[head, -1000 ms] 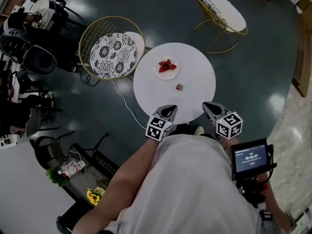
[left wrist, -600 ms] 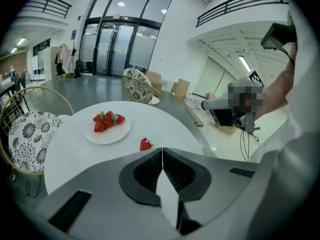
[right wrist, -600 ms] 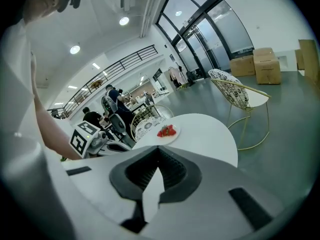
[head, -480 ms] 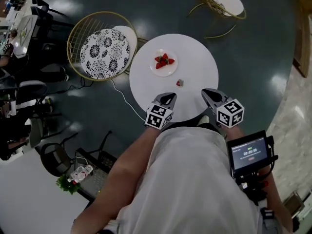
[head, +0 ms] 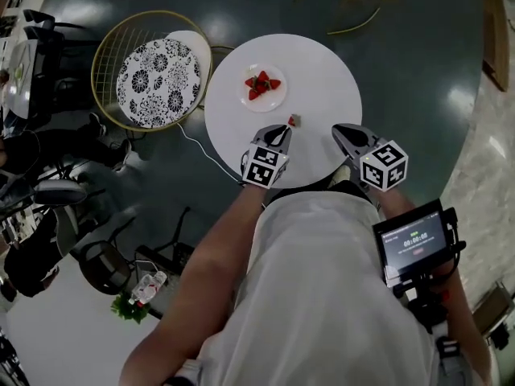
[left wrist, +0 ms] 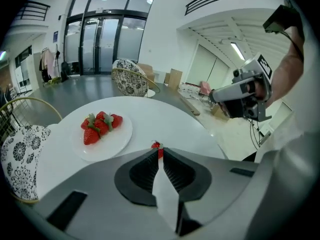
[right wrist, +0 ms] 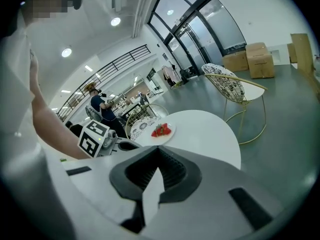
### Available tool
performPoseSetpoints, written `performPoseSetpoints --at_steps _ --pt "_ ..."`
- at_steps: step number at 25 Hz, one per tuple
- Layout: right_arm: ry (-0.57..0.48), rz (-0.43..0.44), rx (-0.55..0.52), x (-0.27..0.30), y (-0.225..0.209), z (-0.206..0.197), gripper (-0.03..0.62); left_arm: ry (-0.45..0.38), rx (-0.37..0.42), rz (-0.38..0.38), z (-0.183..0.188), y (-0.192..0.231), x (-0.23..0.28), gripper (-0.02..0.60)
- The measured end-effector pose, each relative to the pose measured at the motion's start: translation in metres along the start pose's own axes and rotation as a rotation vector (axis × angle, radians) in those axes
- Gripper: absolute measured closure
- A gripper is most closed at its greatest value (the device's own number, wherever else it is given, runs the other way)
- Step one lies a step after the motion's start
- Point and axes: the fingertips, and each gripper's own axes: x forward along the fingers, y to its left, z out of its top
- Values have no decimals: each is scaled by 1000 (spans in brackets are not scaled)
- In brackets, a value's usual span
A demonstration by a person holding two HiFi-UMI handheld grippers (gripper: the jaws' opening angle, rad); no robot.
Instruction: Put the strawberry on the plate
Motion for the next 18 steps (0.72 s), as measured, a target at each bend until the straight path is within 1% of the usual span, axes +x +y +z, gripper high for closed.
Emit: performPoseSetpoints --at_steps 3,4,7,12,15,18 --pt "-3 -11 15 -2 -2 -2 586 31 47 -1 -2 2 8 570" --pt "-3 -14 20 -3 -2 -3 586 41 64 -7 -4 1 11 532" --pt "-1 -22 31 -5 -4 -7 586 72 111 -24 -7 -3 15 517" --pt "1 -32 44 -8 -7 -11 586 128 189 -36 -11 -2 23 446" --pt "-3 -43 60 -10 -10 -14 586 156 234 -51 -11 0 31 431" --pt "-5 -55 75 -14 -13 -21 586 193 286 -45 -15 4 38 431"
